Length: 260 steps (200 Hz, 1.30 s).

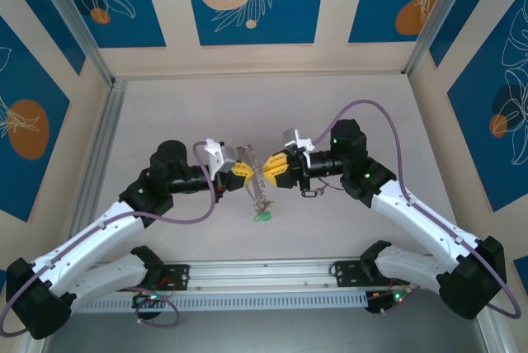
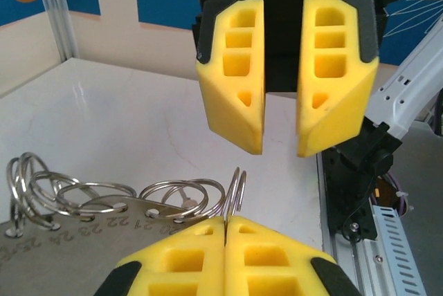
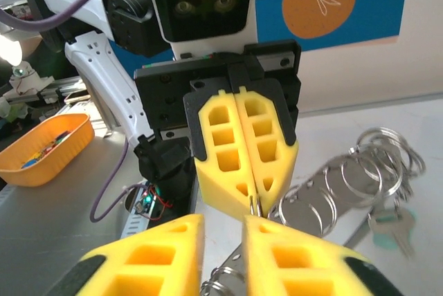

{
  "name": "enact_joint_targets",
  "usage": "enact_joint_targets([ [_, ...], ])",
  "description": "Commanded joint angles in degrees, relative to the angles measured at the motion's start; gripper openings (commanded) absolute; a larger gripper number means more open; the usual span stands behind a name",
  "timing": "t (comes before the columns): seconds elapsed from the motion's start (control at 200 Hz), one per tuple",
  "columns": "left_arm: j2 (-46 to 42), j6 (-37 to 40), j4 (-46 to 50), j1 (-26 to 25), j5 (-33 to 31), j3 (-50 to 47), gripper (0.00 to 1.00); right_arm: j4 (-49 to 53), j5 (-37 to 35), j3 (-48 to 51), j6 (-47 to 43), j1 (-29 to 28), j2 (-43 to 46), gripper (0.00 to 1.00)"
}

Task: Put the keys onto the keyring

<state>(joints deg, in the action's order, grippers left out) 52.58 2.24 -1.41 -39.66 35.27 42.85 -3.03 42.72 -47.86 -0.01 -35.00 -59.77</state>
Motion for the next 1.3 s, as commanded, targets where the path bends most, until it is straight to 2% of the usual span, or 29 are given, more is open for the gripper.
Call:
enact_joint_targets([
  [0.0, -0.3, 3.1, 2.5, 0.0, -1.1, 3.7, 0.00, 5.1, -1.9, -0.5, -3.2, 0.1, 1.1, 0.28],
  [0.08, 0.2, 4.2, 4.9, 0.0, -1.4, 4.7, 0.00, 6.9, -3.9, -1.1, -4.6, -0.8, 1.1, 0.34],
  [0.225, 1.8, 6.6, 13.0, -0.2, -2.6, 9.2, 0.00, 13.5, -12.7, -3.2, -8.3, -3.1, 1.1, 0.41],
  [0.315, 3.4, 8.5, 19.9, -0.2, -3.8, 12.8, 0.00, 16.4, -18.2, -3.6, -10.0, -5.0, 2.1, 0.41],
  [0.535, 6.5, 12.0, 31.5, -0.7, -5.1, 18.7, 0.00, 19.0, -24.1, -3.4, -11.6, -7.8, 3.6, 0.41],
  [0.76, 7.7, 13.7, 36.1, -1.5, -3.9, 20.7, 0.00, 17.6, -24.1, -4.2, -12.8, -8.2, 3.0, 0.41],
  [1.095, 9.7, 16.4, 39.9, -2.4, -3.3, 22.5, 0.00, 15.8, -17.3, -5.4, -14.4, -10.0, -0.1, 0.40],
  [1.296, 10.6, 17.1, 40.3, -2.5, -2.6, 23.0, 0.00, 17.2, -17.8, -6.1, -15.4, -11.0, -1.5, 0.29],
])
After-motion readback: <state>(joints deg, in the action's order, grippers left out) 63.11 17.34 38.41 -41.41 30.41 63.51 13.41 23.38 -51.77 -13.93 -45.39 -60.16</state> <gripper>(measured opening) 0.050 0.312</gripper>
